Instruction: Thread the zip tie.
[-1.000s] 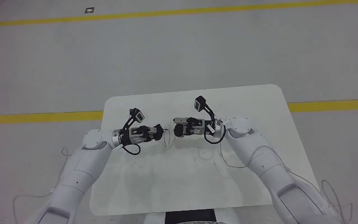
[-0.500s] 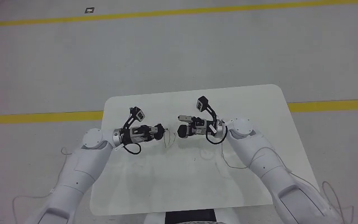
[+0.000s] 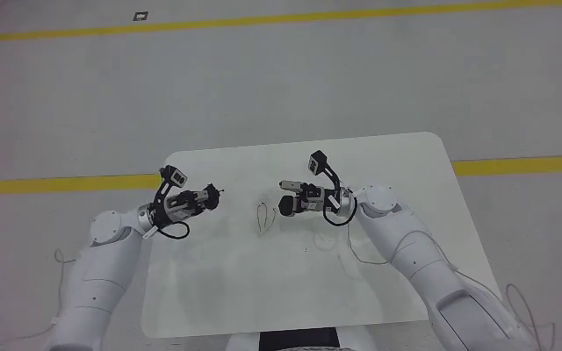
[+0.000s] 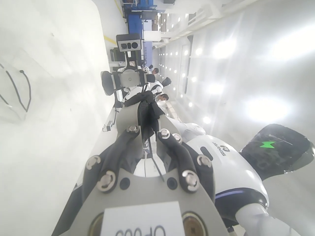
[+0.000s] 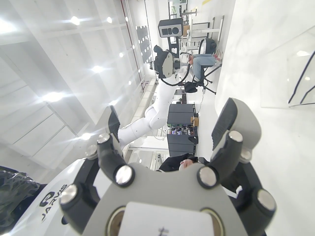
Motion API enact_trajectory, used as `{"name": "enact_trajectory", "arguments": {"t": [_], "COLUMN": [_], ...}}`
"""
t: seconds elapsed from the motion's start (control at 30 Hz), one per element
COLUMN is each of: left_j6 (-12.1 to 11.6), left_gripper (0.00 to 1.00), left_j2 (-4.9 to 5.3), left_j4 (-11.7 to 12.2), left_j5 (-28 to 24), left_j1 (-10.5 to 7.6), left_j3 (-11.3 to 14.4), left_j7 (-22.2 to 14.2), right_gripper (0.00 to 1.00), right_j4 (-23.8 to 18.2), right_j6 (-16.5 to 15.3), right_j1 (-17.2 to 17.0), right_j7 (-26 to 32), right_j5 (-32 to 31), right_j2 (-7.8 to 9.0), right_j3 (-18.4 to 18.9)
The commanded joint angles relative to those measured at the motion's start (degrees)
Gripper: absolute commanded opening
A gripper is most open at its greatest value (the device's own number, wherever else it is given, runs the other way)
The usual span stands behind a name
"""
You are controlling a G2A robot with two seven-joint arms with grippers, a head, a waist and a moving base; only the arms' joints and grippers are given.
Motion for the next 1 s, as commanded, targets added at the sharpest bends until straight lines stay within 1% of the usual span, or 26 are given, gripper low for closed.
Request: {"name": "enact_trajectory", "arguments": {"t": [0.0, 0.07, 0.13, 0.23, 0.27, 0.37, 0.43, 0.47, 0.53, 0.7, 0.77, 0.9, 0.97], "left_j6": [0.0, 0.0, 0.0, 0.0, 0.0, 0.0, 0.0, 0.0, 0.0, 0.0, 0.37, 0.0, 0.0], "left_gripper": [0.0, 0.0, 0.0, 0.0, 0.0, 0.0, 0.0, 0.0, 0.0, 0.0, 0.0, 0.0, 0.0], "left_j2": [-0.09, -0.17, -0.17, -0.17, -0.17, -0.17, -0.17, -0.17, -0.17, -0.17, -0.15, 0.38, 0.68], "left_j4": [-0.28, -0.53, -0.53, -0.53, -0.53, -0.53, -0.53, -0.53, -0.53, -0.53, -1.29, -2.1, -2.35], "left_j5": [0.05, -0.01, -0.01, -0.01, -0.01, -0.01, -0.01, -0.01, -0.01, -0.01, 0.31, 0.57, 0.55], "left_j1": [0.46, 0.66, 0.66, 0.66, 0.66, 0.66, 0.66, 0.66, 0.66, 0.66, 0.97, 2.09, 2.73], "left_j3": [-0.56, -0.74, -0.74, -0.74, -0.74, -0.74, -0.74, -0.74, -0.74, -0.74, -0.65, -2.06, -3.12], "left_j7": [0.0, 0.0, 0.0, 0.0, 0.0, 0.0, 0.0, 0.0, 0.0, 0.0, 1.64, 1.68, 1.24], "right_gripper": [1.0, 1.0, 1.0, 1.0, 1.0, 1.0, 1.0, 1.0, 1.0, 1.0, 1.0, 1.0, 1.0], "right_j4": [-0.5, -3.4, -6.21, -11.03, -12.61, -16.31, -17.73, -18.48, -19.34, -19.34, -19.34, -19.34, -20.06], "right_j6": [0.18, 1.78, 4.92, 12.52, 15.7, 23.53, 26.65, 27.52, 27.48, 27.48, 27.48, 27.48, 27.18], "right_j1": [-0.04, 0.41, 1.37, 2.88, 3.31, 4.27, 4.53, 4.63, 4.69, 4.69, 4.69, 4.69, 3.98], "right_j7": [-0.72, -2.57, -4.23, -6.31, -7.08, -8.65, -8.56, -8.01, -6.37, -6.37, -6.37, -6.37, -7.92], "right_j5": [-0.78, -4.89, -10.1, -18.05, -20.44, -26.38, -29.32, -30.86, -33.18, -33.18, -33.18, -33.18, -33.78], "right_j2": [0.02, 0.22, 0.49, 0.77, 0.8, 0.75, 0.78, 0.81, 0.97, 0.97, 0.97, 0.97, 1.14], "right_j3": [-0.16, -0.85, -1.66, -3.51, -4.28, -6.68, -8.01, -8.77, -9.87, -9.87, -9.87, -9.87, -9.56]}}
